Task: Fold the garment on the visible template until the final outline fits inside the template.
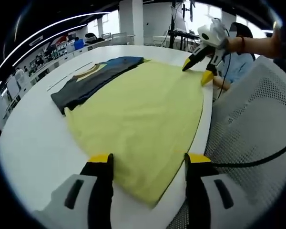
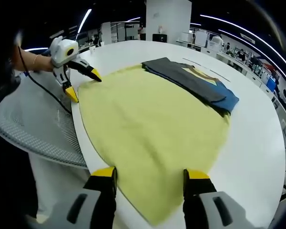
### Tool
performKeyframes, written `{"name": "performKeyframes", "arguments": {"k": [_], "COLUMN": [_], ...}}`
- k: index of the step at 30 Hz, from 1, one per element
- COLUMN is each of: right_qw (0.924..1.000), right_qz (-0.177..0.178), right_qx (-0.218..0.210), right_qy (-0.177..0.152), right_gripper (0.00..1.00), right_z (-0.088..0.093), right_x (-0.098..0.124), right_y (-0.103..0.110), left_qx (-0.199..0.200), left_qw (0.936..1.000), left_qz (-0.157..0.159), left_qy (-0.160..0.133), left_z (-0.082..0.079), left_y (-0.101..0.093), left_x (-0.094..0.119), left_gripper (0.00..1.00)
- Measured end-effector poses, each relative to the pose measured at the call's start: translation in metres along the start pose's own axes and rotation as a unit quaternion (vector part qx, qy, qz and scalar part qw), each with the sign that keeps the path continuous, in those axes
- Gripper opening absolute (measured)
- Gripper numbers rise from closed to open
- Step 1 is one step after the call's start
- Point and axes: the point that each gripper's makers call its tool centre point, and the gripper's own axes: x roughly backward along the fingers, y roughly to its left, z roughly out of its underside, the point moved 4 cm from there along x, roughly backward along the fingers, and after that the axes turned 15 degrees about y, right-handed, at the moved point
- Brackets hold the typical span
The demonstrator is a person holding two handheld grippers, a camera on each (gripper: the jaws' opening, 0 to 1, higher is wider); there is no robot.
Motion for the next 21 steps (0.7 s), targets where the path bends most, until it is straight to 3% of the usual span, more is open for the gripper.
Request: {"name": "performKeyframes", "arguments": {"k": [5,9,14,21], "right_qw": [1.0000,0.9997,0.9994,0.9992], "right_qz": [0.002,0.011,0.018,0.018], "right_qx": [-0.003,-0.020,-0.028,-0.024], "right_qy": [-0.003,-0.008,-0.014,-0.028], "right_gripper": [0.53,0.43,0.33,0.11], "right_z": [0.000,-0.001,-0.003,-0.008], "right_x": [0.000,0.000,-0.002,-0.004], "right_y": [-0.001,-0.006,-0.011,-0.011], "left_qx": [0.009,0.014,0.027,0.040], "left_qw": [0.9999,0.9999,0.9995,0.9991], "left_qz": [-0.004,-0.007,-0.014,-0.012], "left_qy": [-0.003,-0.001,-0.005,-0.011], "left_z": [-0.002,-0.005,-0.008,-0.012], "left_y": [0.004,0.007,0.014,0.016], "left_x": [-0.004,-0.004,-0.004,-0.004], "left_gripper": [0.44,0.34,0.08,0.01]}}
